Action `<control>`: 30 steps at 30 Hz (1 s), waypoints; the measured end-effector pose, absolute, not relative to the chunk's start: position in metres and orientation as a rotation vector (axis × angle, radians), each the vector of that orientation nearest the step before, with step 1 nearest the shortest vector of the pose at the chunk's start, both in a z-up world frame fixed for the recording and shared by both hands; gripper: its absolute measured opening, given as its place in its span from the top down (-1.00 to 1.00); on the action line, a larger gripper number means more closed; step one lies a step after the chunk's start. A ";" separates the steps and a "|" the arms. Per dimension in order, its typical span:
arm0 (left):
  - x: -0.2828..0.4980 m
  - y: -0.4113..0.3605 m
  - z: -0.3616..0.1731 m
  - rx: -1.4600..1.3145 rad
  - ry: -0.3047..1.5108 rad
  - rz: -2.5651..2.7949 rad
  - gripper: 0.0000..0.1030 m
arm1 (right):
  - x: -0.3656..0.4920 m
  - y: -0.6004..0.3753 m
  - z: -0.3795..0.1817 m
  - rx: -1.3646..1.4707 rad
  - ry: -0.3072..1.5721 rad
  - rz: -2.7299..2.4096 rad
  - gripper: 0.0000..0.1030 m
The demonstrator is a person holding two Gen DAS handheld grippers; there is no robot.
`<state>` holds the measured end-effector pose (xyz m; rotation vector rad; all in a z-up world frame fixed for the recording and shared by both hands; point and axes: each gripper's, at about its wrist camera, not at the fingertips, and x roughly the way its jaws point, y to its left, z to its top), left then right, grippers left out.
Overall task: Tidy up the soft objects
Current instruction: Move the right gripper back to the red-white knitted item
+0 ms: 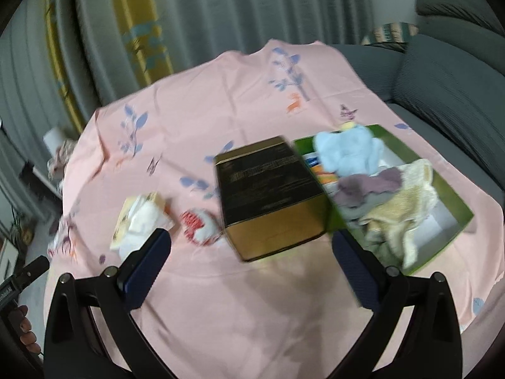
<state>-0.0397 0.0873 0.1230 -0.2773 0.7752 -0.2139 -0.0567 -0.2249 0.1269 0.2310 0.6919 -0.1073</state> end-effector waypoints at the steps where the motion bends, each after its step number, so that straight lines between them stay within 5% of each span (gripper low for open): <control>1: -0.041 0.091 0.121 -0.284 0.775 -0.210 -0.82 | -0.055 -0.219 0.125 0.229 0.699 -0.098 -0.98; 13: -0.041 0.119 0.085 -0.324 0.861 -0.134 -0.82 | 0.000 -0.155 0.092 0.253 0.837 -0.070 -0.95; 17: -0.041 0.118 0.077 -0.325 0.884 -0.141 -0.82 | 0.026 -0.161 0.077 0.298 0.901 -0.072 -0.59; 30: -0.042 0.104 0.072 -0.294 0.916 -0.147 -0.82 | 0.103 -0.125 0.043 0.095 0.988 -0.101 -0.30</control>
